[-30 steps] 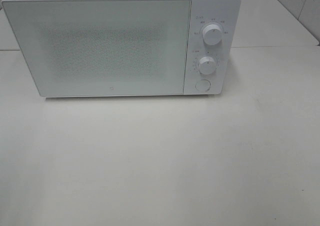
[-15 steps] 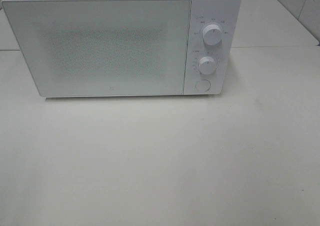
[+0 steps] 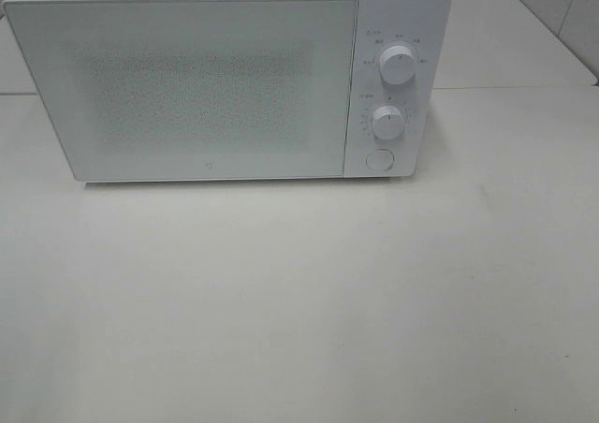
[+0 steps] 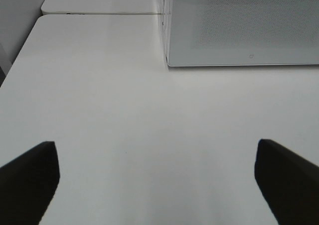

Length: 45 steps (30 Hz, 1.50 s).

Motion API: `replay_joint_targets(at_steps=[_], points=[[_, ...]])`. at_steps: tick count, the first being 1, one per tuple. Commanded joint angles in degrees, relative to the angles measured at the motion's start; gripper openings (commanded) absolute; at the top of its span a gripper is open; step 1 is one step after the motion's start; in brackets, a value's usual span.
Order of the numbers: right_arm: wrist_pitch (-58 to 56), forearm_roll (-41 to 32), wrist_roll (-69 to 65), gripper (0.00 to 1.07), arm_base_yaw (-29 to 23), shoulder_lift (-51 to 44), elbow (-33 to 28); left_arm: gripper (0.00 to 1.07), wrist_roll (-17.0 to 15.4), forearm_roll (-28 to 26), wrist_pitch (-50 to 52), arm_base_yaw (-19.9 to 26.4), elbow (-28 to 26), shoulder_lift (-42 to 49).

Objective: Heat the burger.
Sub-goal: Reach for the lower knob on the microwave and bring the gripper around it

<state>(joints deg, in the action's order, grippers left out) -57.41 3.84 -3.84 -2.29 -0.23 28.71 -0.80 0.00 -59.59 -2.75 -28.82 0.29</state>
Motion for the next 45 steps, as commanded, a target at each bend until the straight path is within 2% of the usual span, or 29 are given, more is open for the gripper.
replay_joint_targets(at_steps=[1,10,22,27,28,31,37,39,45], points=[[0.1,0.1,0.6,0.67,0.3,-1.5,-0.2,1.02,0.1,-0.8,0.2,0.9,0.1,1.7],[3.8,0.4,0.2,0.67,0.3,0.3,1.3,1.02,0.1,-0.9,0.2,2.3,0.1,1.7],[26.9,0.4,-3.0,0.67,0.2,13.8,-2.3,1.02,0.1,-0.9,0.2,2.3,0.1,1.6],[41.1,0.6,-3.0,0.67,0.2,19.1,-6.8,1.02,0.1,-0.9,0.2,2.3,0.1,1.6],[41.1,0.6,-3.0,0.67,0.2,19.1,-6.8,1.02,0.1,-0.9,0.2,2.3,0.1,1.6],[51.6,0.3,-3.0,0.67,0.2,23.7,-9.9,1.02,0.2,-0.9,0.2,2.3,0.1,1.6],[59.0,0.1,-3.4,0.67,0.2,27.3,-11.3,1.02,0.2,-0.9,0.2,2.3,0.1,1.6],[65.8,0.1,-4.4,0.67,0.2,31.4,-11.4,1.02,0.2,-0.9,0.2,2.3,0.1,1.6],[72.2,0.2,-6.0,0.67,0.2,38.3,-11.4,1.02,0.2,-0.9,0.2,2.3,0.1,1.6]])
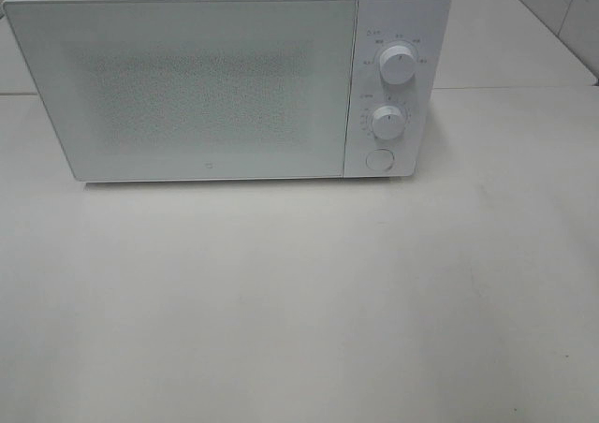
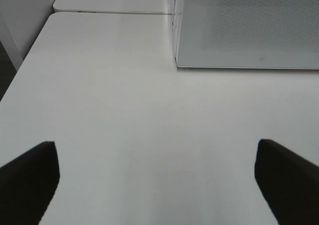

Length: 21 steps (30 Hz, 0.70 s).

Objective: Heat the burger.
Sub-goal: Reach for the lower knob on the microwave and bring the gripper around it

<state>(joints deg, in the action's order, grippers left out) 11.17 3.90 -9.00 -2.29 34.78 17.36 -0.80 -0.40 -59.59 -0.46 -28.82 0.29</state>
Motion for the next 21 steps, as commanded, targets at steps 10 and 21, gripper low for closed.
replay_joint_targets(at_steps=[10,21], points=[[18.1,0.2,-0.7,0.67,0.2,19.6,-0.1,1.02,0.2,-0.5,0.2,0.0,0.1,1.6],[35.6,-7.7,9.8,0.67,-3.1,34.7,-1.9,1.02,0.2,-0.5,0.2,0.0,0.1,1.6]])
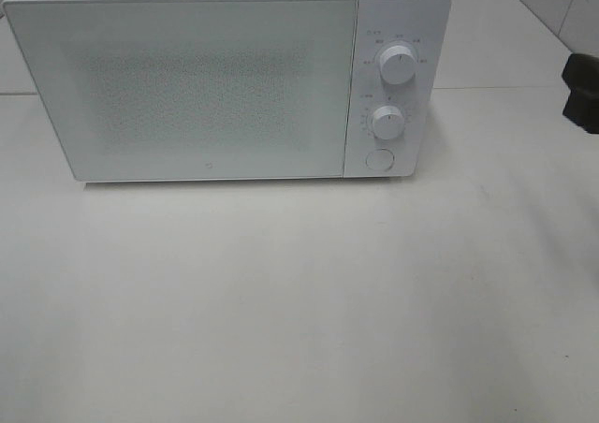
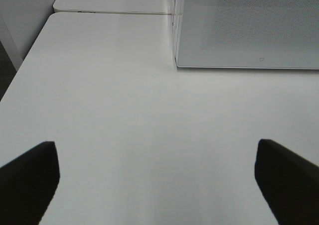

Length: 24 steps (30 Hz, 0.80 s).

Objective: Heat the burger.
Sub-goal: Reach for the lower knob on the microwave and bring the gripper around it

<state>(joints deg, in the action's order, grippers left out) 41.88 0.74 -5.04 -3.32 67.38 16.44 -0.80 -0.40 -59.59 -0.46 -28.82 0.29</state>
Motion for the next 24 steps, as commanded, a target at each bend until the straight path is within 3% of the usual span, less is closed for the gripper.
replay_joint_targets(at_steps=[1,3,4,5,7,9,13,17,24], points=[[4.9,-4.6,5.8,0.67,-2.1,2.1,-1.0,1.02,0.2,-0.5,0.2,0.0,0.1,1.6],[11.9,-12.1,14.2,0.67,-6.2,5.3,-2.9,1.02,0.2,-0.5,0.2,0.0,0.1,1.6],[11.9,-12.1,14.2,0.67,-6.2,5.3,-2.9,1.02,0.2,-0.5,0.2,0.0,0.1,1.6],[15.4,-17.6,18.0,0.67,-9.2,7.3,-3.7,1.02,0.2,-0.5,0.2,0.0,0.1,1.6],[16.3,-19.8,19.4,0.67,-11.1,8.1,-3.7,1.02,0.2,-0.5,0.2,0.0,0.1,1.6],[20.1,-26.8,23.0,0.67,-16.4,10.9,-3.7,1.02,0.2,-0.5,0.2,0.0,0.1,1.6],[24.8,-33.2,23.0,0.71,-21.9,14.0,-3.7,1.02,0.2,-0.5,0.2,0.0,0.1,1.6],[28.1,-40.9,22.9,0.85,-30.5,18.5,-3.1,1.02,0.2,-0.5,0.2,0.0,0.1,1.6],[29.1,-52.9,23.1,0.84,-38.4,25.6,0.9,1.02,0.2,-0.5,0.2,0.0,0.1,1.6]])
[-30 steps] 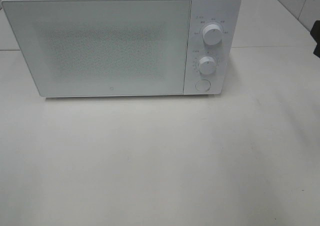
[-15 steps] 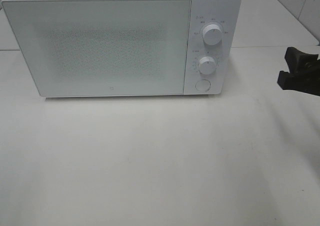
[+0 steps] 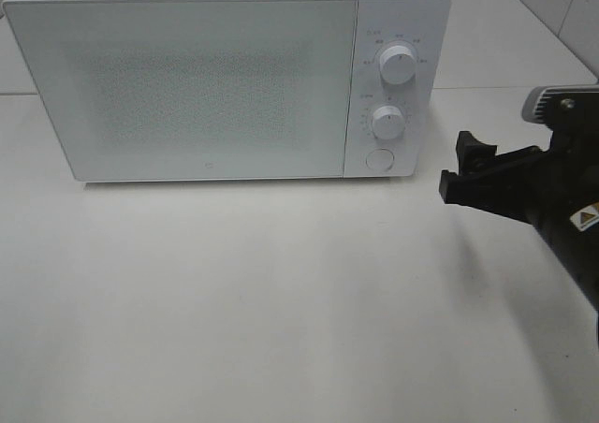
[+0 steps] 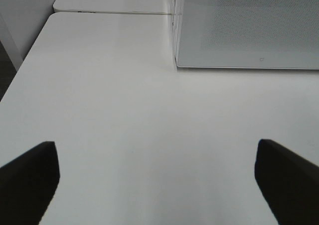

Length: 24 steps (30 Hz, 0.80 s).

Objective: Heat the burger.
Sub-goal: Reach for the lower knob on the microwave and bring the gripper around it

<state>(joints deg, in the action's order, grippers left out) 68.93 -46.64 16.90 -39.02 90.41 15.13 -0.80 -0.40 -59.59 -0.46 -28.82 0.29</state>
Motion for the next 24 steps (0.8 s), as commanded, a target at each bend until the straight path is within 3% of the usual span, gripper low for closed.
replay_joint_targets(at_steps=[1,11,24], points=[[2.1,-8.5,1.2,0.83,-4.2,4.9,3.9,1.02,0.2,-0.5,0.2,0.0,0.1,1.6],[1.7,-9.1,1.2,0.8,-5.9,11.4,10.0,1.02,0.2,-0.5,0.2,0.0,0.1,1.6],[2.1,-3.7,0.6,0.77,-5.6,17.4,18.7,1.02,0.2,-0.5,0.2,0.0,0.1,1.3]])
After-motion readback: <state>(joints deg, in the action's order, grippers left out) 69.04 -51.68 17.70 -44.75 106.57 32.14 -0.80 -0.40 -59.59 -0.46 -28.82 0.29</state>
